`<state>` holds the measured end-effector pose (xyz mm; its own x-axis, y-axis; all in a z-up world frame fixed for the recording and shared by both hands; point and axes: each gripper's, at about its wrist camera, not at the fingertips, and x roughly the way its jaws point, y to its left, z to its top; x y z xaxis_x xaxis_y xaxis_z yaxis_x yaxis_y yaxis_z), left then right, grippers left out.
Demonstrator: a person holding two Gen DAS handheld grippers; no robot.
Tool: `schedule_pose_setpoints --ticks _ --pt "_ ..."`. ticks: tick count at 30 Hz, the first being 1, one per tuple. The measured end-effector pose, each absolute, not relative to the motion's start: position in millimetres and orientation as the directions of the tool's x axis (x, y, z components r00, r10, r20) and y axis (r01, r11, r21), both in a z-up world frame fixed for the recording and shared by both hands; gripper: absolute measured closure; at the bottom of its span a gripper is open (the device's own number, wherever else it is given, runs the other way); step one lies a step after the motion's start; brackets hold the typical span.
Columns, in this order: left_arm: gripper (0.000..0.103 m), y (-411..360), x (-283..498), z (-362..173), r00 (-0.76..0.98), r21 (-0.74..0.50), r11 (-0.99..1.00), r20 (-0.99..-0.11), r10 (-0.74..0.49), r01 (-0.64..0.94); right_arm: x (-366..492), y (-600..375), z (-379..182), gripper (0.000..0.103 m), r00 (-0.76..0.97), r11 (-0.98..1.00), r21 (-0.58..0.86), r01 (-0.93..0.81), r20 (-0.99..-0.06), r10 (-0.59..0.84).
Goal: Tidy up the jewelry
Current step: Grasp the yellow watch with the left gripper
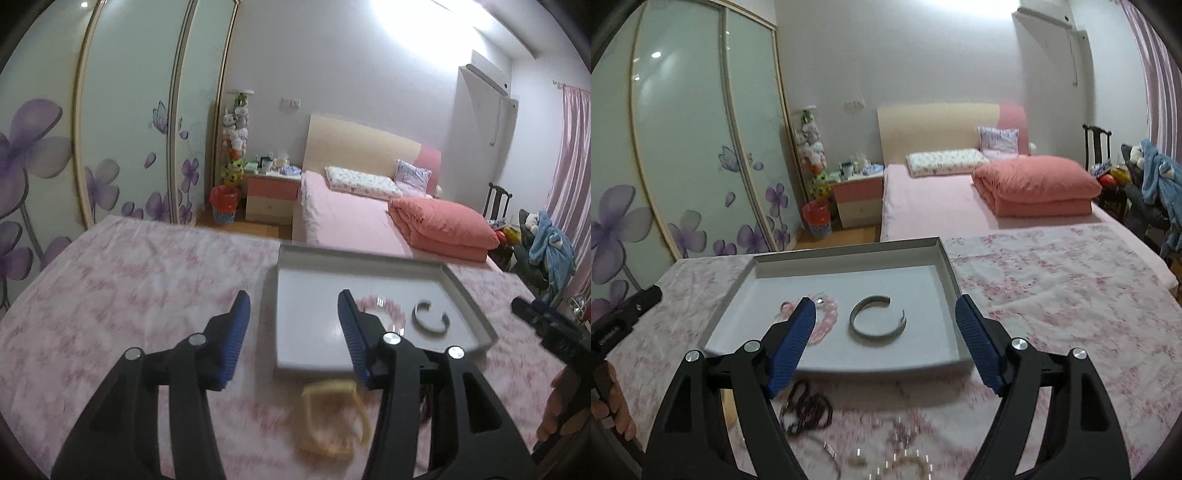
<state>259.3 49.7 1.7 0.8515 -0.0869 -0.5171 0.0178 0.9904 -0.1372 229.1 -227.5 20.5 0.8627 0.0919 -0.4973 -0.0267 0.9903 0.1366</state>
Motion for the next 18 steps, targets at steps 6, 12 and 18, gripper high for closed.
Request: schedule_pose_setpoints --ticks 6,12,18 --pt "0.044 39 245 -32 0.793 -0.167 0.985 -0.595 -0.131 0.038 195 -223 8 0.025 0.869 0.989 0.14 -0.039 -0.485 0.103" --pt "0.033 10 255 -60 0.717 -0.146 0.986 -0.679 -0.157 0.077 180 -218 -12 0.025 0.847 0.989 0.135 -0.057 -0.518 0.119" --pt "0.029 -8 270 -74 0.67 -0.097 0.993 -0.734 -0.115 0.064 174 -226 -19 0.025 0.842 0.989 0.144 -0.036 -0.528 0.107"
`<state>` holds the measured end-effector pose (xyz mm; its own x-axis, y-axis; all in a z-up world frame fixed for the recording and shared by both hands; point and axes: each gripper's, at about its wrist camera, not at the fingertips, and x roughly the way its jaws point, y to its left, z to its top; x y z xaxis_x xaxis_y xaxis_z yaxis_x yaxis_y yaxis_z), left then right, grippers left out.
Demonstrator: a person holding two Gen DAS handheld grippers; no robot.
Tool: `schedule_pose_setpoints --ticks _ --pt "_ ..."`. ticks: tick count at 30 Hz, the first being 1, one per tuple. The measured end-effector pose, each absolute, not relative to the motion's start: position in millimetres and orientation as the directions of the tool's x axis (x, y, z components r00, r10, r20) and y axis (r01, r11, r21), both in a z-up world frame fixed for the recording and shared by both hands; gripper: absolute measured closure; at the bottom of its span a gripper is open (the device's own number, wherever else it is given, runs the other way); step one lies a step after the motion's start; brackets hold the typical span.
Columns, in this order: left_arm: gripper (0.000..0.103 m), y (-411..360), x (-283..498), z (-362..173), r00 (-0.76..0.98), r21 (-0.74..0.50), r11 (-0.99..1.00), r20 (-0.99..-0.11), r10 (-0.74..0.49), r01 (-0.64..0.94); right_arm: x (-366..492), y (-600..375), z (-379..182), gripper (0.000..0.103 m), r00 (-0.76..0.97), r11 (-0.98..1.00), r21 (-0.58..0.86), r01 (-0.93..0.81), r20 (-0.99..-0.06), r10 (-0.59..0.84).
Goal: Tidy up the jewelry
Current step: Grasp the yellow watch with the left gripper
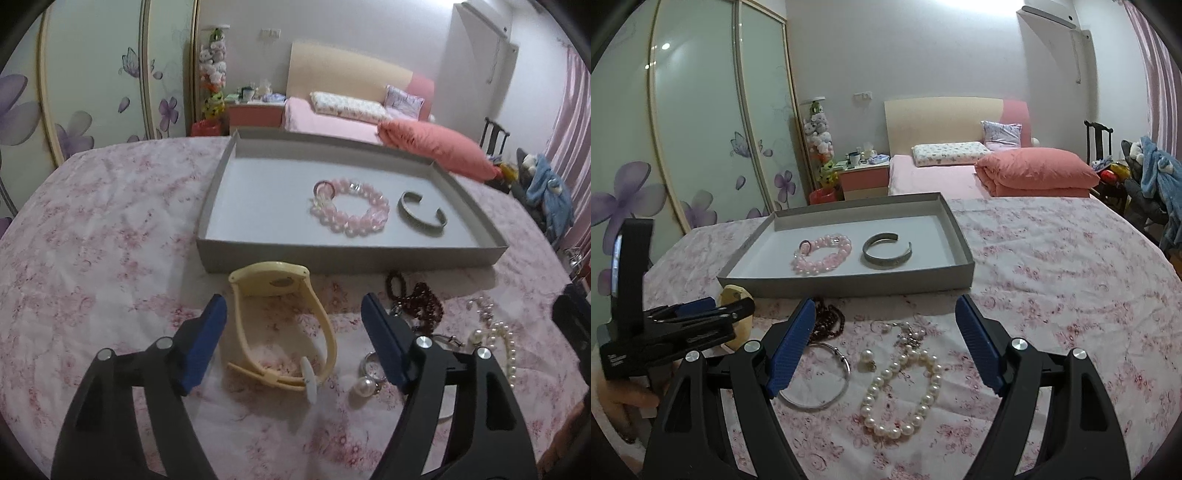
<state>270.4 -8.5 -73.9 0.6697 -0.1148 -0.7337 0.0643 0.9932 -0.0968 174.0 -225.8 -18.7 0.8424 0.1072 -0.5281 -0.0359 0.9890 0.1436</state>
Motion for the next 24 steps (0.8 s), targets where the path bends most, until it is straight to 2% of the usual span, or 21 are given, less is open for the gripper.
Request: schedule_pose_setpoints --ticks 3,4,5,7,15,21,24 --pt "0.031 -7 277 -80 0.65 -0.094 0.995 -0.754 -0.094 0.034 172 -228 -20 0.025 0.842 0.989 0.144 -0.032 -0.53 0.104" --pt "0.036 -3 280 -82 0.645 -0.095 0.995 -0.759 -0.089 0.026 171 -228 -21 0.025 0.841 0.989 0.143 -0.032 -0.531 0.104" --pt "0.053 0 281 -85 0.639 -0.105 0.994 -0.764 -0.093 0.02 170 -228 -22 0.025 0.84 0.989 0.141 -0.032 -0.533 0.103" --pt "0.063 8 280 -85 0.638 -0.128 0.992 -0.763 -0.107 0.014 168 -230 -24 0.025 0.835 0.99 0.138 -0.029 -0.541 0.099" --pt "0.064 39 260 -80 0.654 -0.113 0.993 -0.753 -0.078 -0.012 161 -236 -45 0.026 0.778 0.994 0.103 -0.024 -0.622 0.083" --pt "0.064 58 249 -79 0.657 -0.093 0.995 -0.752 -0.046 -0.036 163 -230 -60 0.035 0.708 0.996 0.079 -0.045 -0.701 0.088" --pt "0.064 61 247 -79 0.657 -0.096 0.995 -0.752 -0.051 -0.033 168 -230 -64 0.043 0.683 0.997 0.071 -0.032 -0.727 0.074"
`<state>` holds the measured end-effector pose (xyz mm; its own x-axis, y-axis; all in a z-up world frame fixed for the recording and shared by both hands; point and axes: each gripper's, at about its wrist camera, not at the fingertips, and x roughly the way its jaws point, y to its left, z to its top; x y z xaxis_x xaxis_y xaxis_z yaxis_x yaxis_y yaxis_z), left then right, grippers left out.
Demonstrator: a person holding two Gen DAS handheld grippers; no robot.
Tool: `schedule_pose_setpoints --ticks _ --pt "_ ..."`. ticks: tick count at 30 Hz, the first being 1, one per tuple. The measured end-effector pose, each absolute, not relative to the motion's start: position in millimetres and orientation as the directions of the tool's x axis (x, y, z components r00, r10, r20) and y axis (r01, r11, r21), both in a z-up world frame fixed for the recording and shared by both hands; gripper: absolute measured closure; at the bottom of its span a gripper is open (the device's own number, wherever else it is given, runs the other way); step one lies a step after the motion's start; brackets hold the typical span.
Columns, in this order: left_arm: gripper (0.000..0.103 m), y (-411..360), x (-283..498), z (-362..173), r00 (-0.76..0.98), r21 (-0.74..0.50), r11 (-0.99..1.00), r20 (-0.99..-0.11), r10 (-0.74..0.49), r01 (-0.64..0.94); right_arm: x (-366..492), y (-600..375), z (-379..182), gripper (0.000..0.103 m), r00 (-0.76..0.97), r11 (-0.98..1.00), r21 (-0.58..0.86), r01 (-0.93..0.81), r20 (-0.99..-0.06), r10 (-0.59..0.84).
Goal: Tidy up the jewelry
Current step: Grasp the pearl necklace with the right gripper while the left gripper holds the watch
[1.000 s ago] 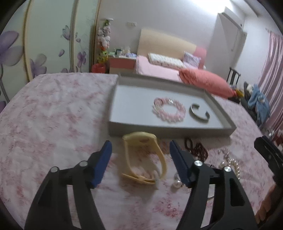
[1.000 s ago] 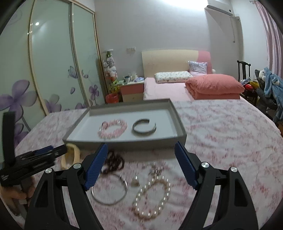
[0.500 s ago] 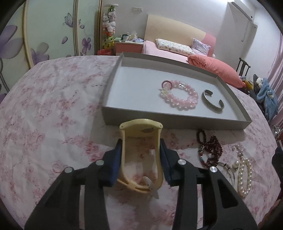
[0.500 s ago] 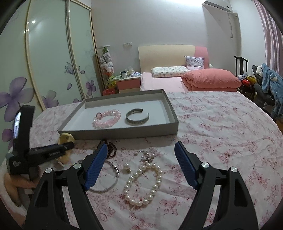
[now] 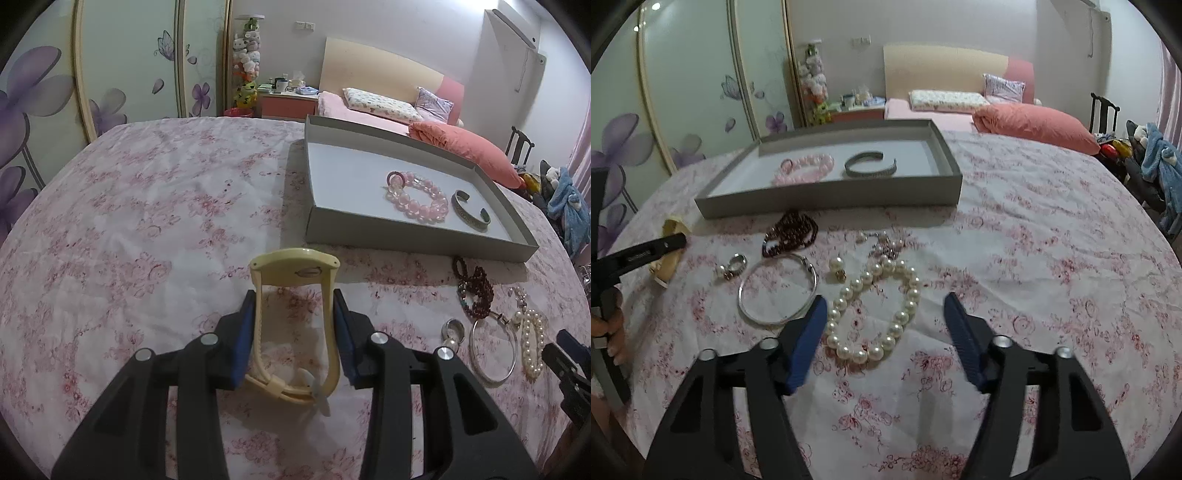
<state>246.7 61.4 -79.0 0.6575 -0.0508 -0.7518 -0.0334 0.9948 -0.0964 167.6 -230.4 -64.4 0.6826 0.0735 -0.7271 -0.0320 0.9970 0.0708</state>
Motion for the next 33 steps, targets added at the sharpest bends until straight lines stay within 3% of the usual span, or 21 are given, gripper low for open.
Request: schedule_pose_setpoints --ticks 9,12,14,17,24,33 --pt "0.064 57 244 -80 0.657 -0.1 0.995 -0.751 -0.062 -0.021 192 -236 -76 0.064 0.618 1.0 0.019 0.02 -0.786 0.002" --pt "0.064 57 244 -80 0.658 -0.102 0.995 -0.751 -0.062 -0.023 189 -228 -75 0.091 0.613 1.0 0.002 -0.021 -0.79 0.014" --pt "0.064 57 244 -79 0.659 -0.105 0.994 -0.75 -0.063 -0.024 184 -224 -74 0.093 0.624 0.999 -0.039 -0.024 -0.781 -0.015" --pt "0.064 57 242 -78 0.662 -0.106 0.994 -0.746 -0.065 -0.022 179 -230 -69 0.093 0.658 1.0 0.011 -0.016 -0.752 0.019" --pt "0.064 57 229 -68 0.697 -0.127 0.992 -0.712 -0.083 -0.011 156 -230 -25 0.093 0.815 0.996 0.081 -0.035 -0.575 0.075" --pt "0.064 46 194 -41 0.806 -0.096 0.995 -0.589 -0.051 -0.007 144 -226 1 0.093 0.91 0.99 0.134 -0.05 -0.403 0.101"
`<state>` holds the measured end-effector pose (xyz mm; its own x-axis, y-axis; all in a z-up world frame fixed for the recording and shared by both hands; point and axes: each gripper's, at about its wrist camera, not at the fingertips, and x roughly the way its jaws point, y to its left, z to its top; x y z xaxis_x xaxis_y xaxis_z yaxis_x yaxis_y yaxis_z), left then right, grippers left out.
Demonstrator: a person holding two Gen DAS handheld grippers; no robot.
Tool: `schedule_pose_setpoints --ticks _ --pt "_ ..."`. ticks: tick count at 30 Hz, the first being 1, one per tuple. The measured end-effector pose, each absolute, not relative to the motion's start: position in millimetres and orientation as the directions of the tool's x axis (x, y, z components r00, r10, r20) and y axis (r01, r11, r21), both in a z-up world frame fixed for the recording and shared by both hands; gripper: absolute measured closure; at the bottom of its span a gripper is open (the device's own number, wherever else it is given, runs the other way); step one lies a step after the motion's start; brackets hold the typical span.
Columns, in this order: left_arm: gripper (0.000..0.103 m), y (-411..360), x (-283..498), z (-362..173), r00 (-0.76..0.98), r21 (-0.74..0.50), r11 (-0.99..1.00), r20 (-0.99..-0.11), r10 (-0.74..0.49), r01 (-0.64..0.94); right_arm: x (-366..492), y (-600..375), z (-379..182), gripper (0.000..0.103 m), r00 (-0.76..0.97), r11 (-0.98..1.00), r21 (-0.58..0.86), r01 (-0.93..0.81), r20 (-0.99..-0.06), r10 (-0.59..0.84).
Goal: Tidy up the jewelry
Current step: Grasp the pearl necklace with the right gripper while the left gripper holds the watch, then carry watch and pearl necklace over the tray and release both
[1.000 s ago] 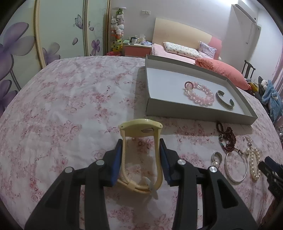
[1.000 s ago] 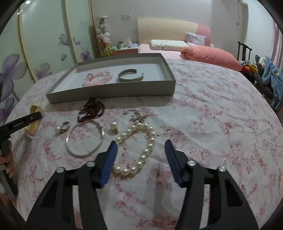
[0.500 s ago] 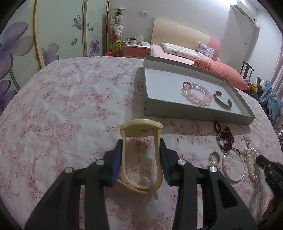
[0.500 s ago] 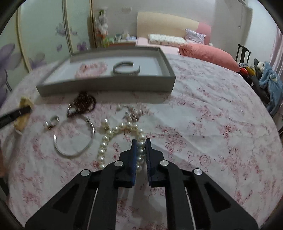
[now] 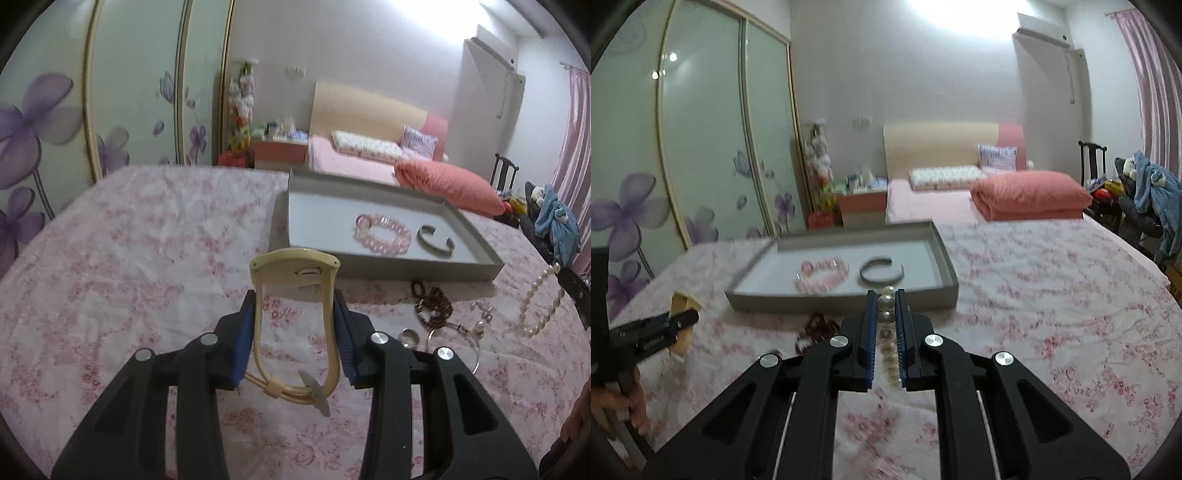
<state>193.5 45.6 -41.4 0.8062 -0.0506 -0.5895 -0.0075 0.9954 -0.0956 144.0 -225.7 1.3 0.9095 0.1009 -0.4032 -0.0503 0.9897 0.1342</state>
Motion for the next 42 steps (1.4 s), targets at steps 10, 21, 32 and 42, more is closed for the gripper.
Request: schedule_pose_setpoints --ticks 10,21,32,42 --pt "0.064 25 160 -17 0.897 -0.006 1.0 -0.442 0.012 -0.017 129 -208 20 0.093 0.961 0.993 0.084 -0.085 -0.255 0.103" --pt "0.064 12 144 -5 0.936 0.025 1.0 -0.352 0.023 -0.015 122 -202 24 0.093 0.979 0.995 0.062 -0.081 -0.18 0.091" --pt "0.064 2 138 6 0.959 0.04 0.999 -0.284 0.024 -0.013 120 -199 29 0.093 0.991 0.997 0.04 -0.07 -0.115 0.075" --pt "0.064 1 151 11 0.96 0.03 1.0 -0.282 0.004 0.004 126 -192 37 0.093 0.994 0.997 0.008 -0.075 -0.082 0.075"
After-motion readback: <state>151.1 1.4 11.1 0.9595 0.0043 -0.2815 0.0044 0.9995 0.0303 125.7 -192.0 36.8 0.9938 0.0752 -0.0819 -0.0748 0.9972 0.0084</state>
